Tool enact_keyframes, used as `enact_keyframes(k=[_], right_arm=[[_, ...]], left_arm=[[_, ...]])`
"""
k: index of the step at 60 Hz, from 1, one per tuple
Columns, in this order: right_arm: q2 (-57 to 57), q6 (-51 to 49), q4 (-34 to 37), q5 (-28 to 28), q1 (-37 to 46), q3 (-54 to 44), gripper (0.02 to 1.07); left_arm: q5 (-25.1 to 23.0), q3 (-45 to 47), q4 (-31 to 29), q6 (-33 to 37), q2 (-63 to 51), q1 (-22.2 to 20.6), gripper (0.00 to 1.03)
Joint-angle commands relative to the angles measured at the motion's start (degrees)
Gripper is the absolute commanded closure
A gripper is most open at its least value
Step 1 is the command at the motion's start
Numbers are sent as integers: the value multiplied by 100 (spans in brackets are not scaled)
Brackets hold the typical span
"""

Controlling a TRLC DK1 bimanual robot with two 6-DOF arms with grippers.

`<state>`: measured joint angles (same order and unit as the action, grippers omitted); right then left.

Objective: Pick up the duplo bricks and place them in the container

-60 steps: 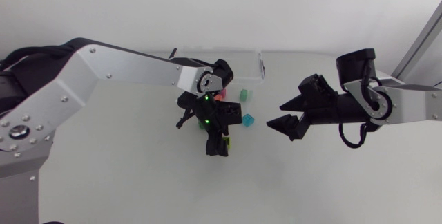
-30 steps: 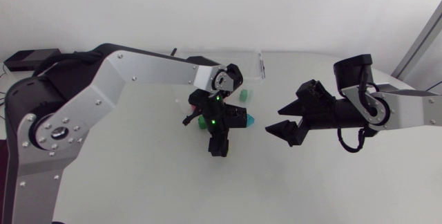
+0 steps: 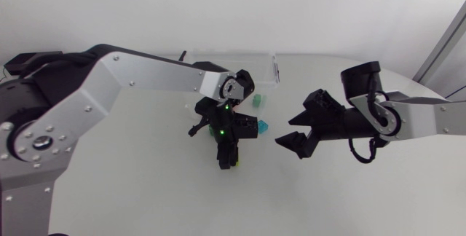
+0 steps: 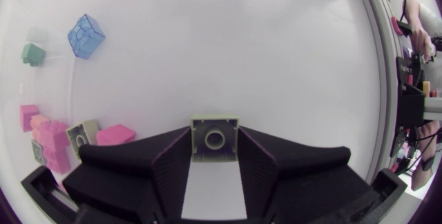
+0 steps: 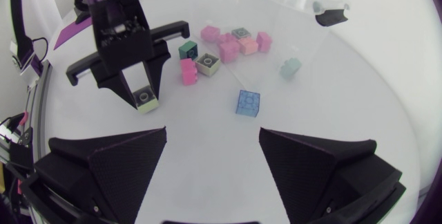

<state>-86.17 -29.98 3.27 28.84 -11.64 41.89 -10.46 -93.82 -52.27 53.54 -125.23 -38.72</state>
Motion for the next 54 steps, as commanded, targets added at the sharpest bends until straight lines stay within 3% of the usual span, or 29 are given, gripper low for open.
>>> enact_keyframes(k=[1, 22, 50, 54], right_arm=[[-374, 229, -89, -133, -181, 30, 10], [-1842, 809, -415, -977, -629, 1111, 12], [-2879, 1082, -116, -1267, -699, 2306, 17], [-2984, 1090, -63, -1320, -743, 2385, 24]], left_arm=[[-106, 233, 42, -177, 614, -4, 90], [-756, 74, 657, -871, 1906, 708, 90], [-897, -312, 2757, -2330, 1800, 1578, 90], [-888, -479, 2863, -2410, 1598, 1657, 90]])
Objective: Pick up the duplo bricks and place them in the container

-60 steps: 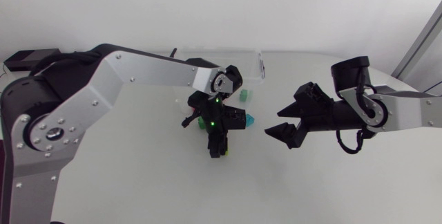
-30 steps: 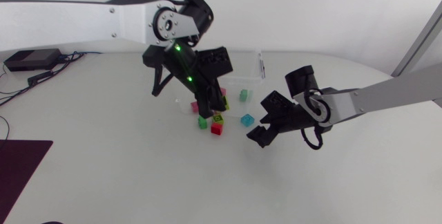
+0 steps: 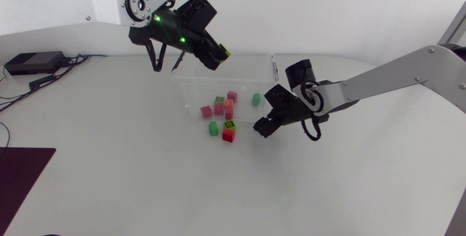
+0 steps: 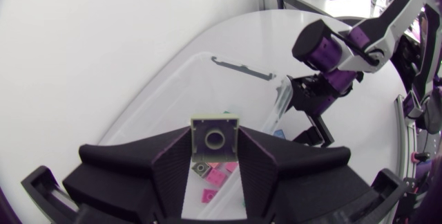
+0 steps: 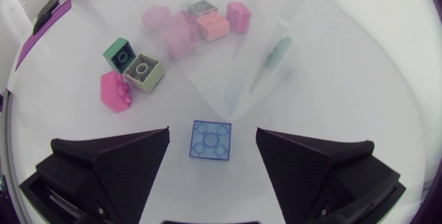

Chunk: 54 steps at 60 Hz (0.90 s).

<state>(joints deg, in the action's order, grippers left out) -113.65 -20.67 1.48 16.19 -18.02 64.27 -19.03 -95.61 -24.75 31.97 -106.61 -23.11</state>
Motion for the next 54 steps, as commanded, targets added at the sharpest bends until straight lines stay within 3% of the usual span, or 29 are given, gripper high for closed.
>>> enact_keyframes(k=[1, 10, 25, 30, 33, 36, 37, 38, 39, 42, 54], right_arm=[[-272, 159, 134, -54, -105, 165, 26], [-404, 168, 230, -107, -158, 218, 32], [-228, 186, 222, -124, -131, -55, 81], [88, 151, 230, -177, -96, -301, 81], [352, 115, 230, -186, -79, -486, 81], [598, 98, 257, -186, -44, -609, 81], [703, 89, 283, -186, -17, -644, 81], [862, 89, 336, -186, 9, -697, 81], [941, 80, 362, -177, 36, -723, 81], [1266, 63, 468, -177, 88, -802, 81], [2347, 80, 1030, -116, 246, -723, 81]], left_arm=[[-31, -335, 111, -287, -299, 132, 90], [-31, -546, 181, -419, -624, 228, 90], [-31, -555, 366, -516, -862, 281, 90], [4, -590, 436, -551, -967, 325, 88], [31, -625, 436, -586, -1038, 343, 77], [57, -625, 436, -586, -1064, 351, 53], [66, -625, 436, -586, -1064, 351, 50], [110, -599, 436, -577, -1064, 351, 33], [118, -590, 436, -577, -1064, 351, 25], [136, -529, 436, -569, -1020, 351, 9], [136, 78, 445, -577, -290, 378, 5]])
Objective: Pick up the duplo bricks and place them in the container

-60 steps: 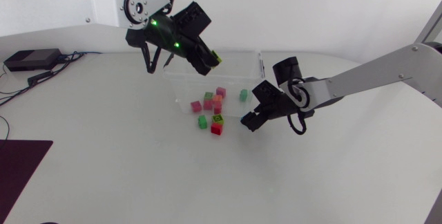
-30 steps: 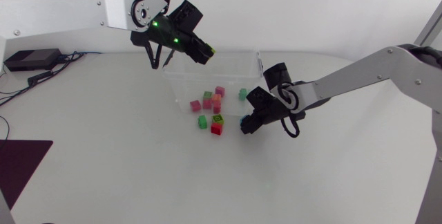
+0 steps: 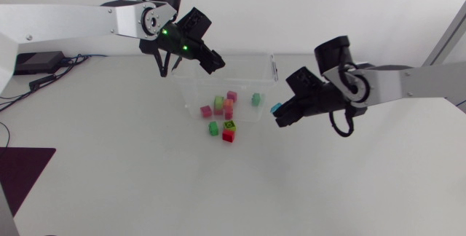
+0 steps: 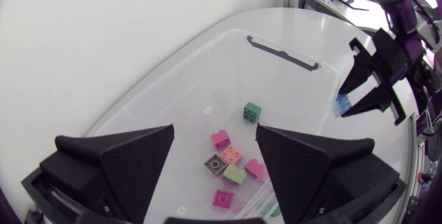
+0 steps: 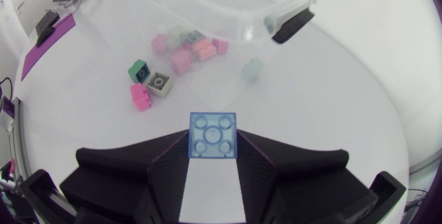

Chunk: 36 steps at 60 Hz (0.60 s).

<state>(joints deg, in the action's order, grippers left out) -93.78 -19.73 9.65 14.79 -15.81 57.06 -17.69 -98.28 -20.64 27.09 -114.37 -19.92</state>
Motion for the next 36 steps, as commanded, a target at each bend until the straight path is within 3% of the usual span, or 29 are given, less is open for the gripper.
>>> enact_keyframes(k=[1, 18, 36], right_arm=[[422, -14, 257, 24, 26, 25, 81], [773, 276, 512, 7, -264, 675, 81], [-53, 514, 512, -116, -449, 1783, 81]], left_arm=[[-6, 424, 34, -90, 556, 59, 5], [-85, 2146, 351, 279, 2024, 155, 5], [-586, 3676, 298, 1017, 2692, 314, 6]])
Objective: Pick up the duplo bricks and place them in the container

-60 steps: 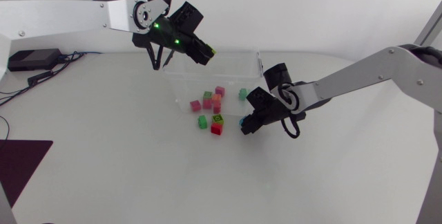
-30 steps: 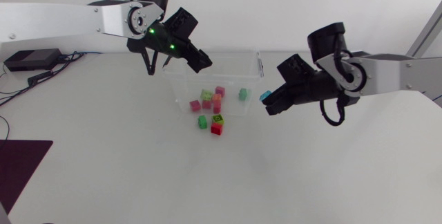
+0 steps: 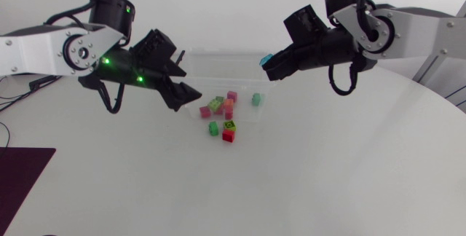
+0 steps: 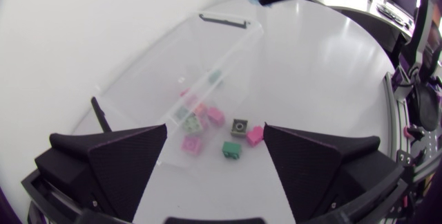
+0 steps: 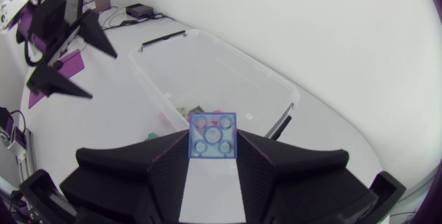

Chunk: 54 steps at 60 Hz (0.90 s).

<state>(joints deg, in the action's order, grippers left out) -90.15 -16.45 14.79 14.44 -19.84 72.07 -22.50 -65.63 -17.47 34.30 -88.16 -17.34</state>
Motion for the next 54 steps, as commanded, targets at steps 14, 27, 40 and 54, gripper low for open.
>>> enact_keyframes(k=[14, 27, 40, 54], right_arm=[[-1497, 256, -125, -134, -73, 1169, 81], [-2341, 282, -64, -354, -143, 2109, 69], [-2631, 274, 139, -494, -205, 2364, 18], [-1813, 274, 42, -433, -275, 1292, 18]], left_arm=[[-158, 981, 464, 577, -316, 56, 6], [-149, 1096, 1000, 771, -984, -111, 6], [-149, 753, 1132, 894, -1678, -173, 6], [-132, 111, 1132, 894, -2399, -234, 8]])
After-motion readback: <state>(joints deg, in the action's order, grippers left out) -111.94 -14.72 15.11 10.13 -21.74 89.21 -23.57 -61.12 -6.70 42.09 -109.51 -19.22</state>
